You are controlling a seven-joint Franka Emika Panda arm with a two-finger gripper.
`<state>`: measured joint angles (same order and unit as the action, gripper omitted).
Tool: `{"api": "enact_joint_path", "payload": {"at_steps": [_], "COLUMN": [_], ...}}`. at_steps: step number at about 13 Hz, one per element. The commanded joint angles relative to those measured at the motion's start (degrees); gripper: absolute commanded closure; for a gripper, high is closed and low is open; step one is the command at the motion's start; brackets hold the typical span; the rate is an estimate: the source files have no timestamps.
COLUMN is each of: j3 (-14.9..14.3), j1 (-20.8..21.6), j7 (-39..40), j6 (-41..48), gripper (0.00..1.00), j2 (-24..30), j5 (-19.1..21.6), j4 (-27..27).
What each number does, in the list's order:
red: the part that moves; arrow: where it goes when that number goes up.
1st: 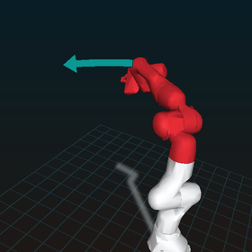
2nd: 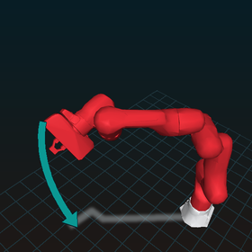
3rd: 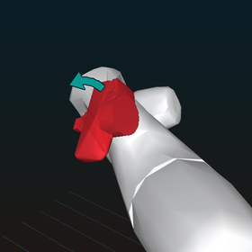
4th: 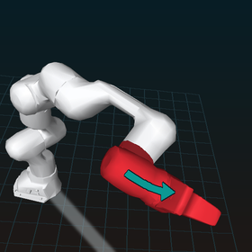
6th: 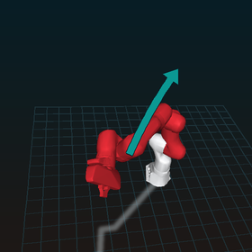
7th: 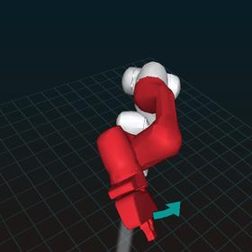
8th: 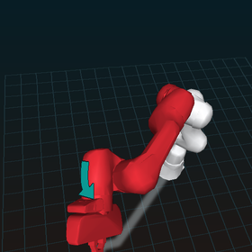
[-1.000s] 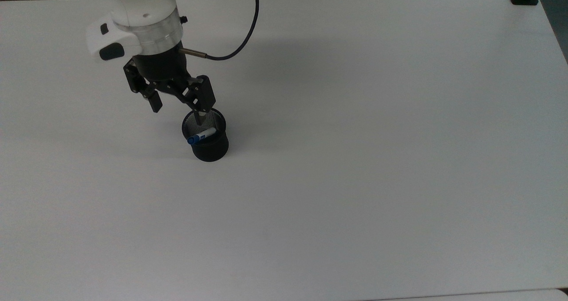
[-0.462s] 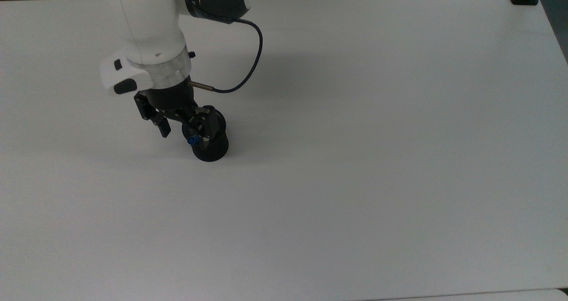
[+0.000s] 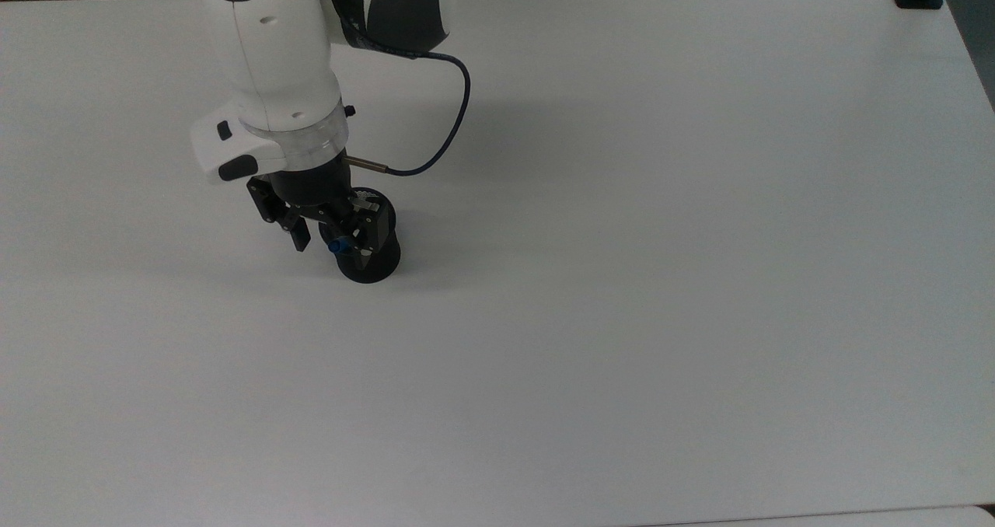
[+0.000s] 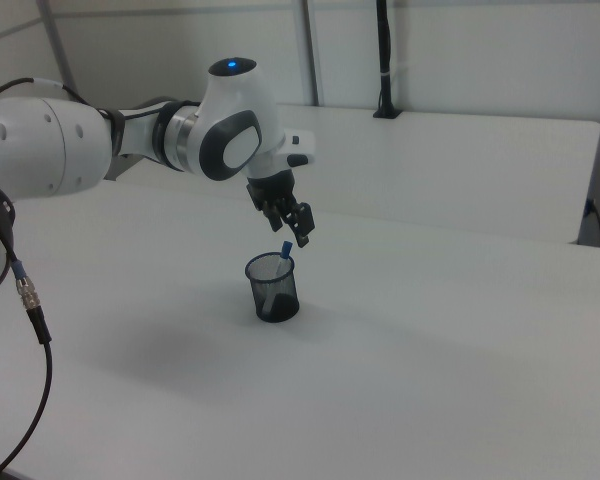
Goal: Remove the marker
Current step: 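Lower the gripper onto the marker top and close on it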
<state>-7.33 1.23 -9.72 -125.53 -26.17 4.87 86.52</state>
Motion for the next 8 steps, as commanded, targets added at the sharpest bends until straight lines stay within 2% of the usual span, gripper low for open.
{"api": "enact_joint_path", "payload": {"at_steps": [1, 5, 8], "j3": [0.04, 0.04, 0.04], "j1": [1.50, 1.59, 1.50], "j7": [-0.39, 1.19, 2.43], "j6": [-0.15, 0.20, 1.16], "gripper": [0.40, 0.55, 0.71], "j2": [-0.73, -0.73, -0.64], "j5": [-2.67, -2.85, -2.85], "j4": [0.22, 0.93, 0.76]}}
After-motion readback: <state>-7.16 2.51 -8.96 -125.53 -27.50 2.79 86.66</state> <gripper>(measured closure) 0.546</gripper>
